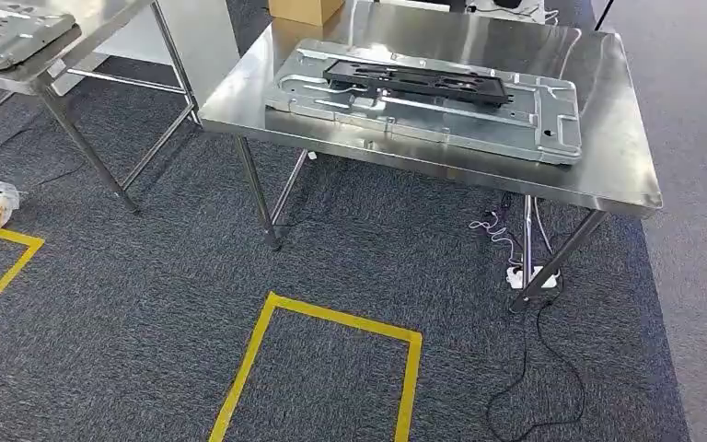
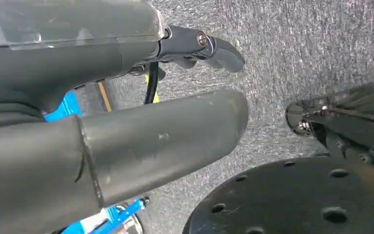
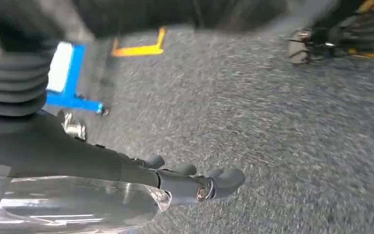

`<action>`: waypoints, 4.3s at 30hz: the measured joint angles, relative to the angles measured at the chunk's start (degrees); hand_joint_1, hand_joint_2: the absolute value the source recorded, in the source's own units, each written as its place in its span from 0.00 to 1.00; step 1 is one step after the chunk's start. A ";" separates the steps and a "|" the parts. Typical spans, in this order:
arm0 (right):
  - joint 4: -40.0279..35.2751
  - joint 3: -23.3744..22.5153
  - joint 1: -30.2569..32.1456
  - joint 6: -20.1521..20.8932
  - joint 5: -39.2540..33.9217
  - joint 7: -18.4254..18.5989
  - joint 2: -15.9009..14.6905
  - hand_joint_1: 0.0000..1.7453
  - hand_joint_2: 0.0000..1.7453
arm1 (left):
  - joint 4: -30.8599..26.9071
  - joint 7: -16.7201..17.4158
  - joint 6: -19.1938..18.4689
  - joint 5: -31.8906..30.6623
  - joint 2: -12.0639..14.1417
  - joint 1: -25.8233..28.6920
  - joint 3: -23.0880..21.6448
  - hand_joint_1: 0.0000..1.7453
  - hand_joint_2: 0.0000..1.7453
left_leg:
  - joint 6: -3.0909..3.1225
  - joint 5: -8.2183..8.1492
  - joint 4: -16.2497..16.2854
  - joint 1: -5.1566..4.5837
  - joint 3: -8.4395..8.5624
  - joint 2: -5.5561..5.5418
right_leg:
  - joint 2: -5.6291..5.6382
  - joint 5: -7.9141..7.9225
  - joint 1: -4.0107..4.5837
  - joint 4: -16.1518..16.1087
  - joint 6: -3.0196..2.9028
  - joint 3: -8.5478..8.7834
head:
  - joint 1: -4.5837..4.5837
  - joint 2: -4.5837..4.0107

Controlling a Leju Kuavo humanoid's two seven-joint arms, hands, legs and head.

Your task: Take the parts from the cabinet and place them on the table.

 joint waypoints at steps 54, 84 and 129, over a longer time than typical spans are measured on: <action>8.72 -1.92 -2.06 2.29 6.53 -2.34 -4.15 0.00 0.00 | 0.02 -1.49 -1.01 1.35 -0.74 -0.85 -1.46 0.00 0.00 | -0.68 0.25 2.04 0.33 -2.41 3.83 | -5.43 -2.36 -0.03 1.48 -0.70 0.78 | -0.31 0.00; 9.44 -1.86 -2.12 3.74 8.96 -3.21 -4.83 0.00 0.00 | 0.02 -0.85 0.74 -0.15 -1.38 -1.04 -3.76 0.00 0.00 | -1.28 0.51 2.98 0.78 -3.77 4.62 | -5.66 -2.56 -0.27 2.34 -1.03 0.23 | -0.59 0.00; 10.51 -0.74 -2.16 4.72 10.10 -2.29 -5.11 0.00 0.00 | 0.02 0.04 1.79 -2.84 -0.72 -0.90 -7.10 0.00 0.00 | 0.23 1.21 2.66 1.07 -3.20 -6.01 | 3.10 -0.88 -1.05 3.97 0.88 -1.93 | -0.59 0.00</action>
